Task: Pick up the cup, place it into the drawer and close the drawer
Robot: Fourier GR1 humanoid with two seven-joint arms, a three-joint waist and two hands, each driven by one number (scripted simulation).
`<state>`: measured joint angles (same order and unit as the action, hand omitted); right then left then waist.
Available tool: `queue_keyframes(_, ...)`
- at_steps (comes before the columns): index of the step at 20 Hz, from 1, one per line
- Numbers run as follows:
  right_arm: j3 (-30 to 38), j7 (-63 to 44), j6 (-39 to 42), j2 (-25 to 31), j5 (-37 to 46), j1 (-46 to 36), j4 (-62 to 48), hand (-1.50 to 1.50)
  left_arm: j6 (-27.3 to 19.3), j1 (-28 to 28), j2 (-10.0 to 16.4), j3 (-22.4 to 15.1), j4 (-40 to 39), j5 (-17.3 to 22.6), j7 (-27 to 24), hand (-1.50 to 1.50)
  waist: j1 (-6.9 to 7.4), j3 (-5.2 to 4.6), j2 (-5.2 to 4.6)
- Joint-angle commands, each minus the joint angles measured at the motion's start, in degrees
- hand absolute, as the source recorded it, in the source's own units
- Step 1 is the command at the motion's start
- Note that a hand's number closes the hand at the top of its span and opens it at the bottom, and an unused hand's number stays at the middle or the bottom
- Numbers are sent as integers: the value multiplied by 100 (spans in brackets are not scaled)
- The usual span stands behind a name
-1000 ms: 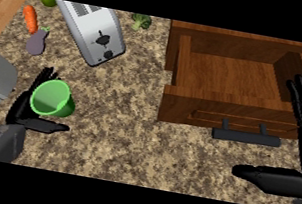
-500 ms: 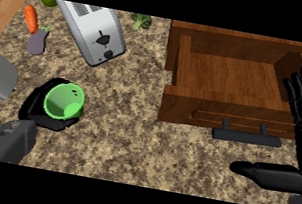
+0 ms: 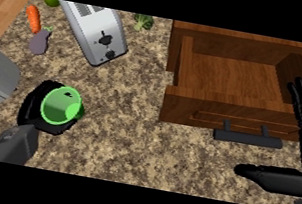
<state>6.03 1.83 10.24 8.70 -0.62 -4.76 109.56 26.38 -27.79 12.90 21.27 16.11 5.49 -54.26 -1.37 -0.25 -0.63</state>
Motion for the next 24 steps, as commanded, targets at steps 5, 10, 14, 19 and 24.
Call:
queue_keyframes(5,33,-220,41,66,-71,-122,78,-150,-62,-30,-273,238,360,266,-1039,150,51,10,36)
queue_keyframes(10,136,46,44,86,-2,-39,-160,-150,-96,-203,-408,121,917,340,-854,150,115,22,59)
queue_keyframes(14,273,-303,81,157,-264,-137,77,-150,-169,-456,-317,-202,1494,239,-123,150,139,27,80)
queue_keyframes(19,504,181,213,287,-241,-1,-341,-150,-802,-619,-780,-620,2615,158,430,150,196,34,93)
queue_keyframes(24,186,-169,-141,-36,62,202,250,-150,-1643,-1016,-1245,-966,3807,180,1664,150,200,31,118)
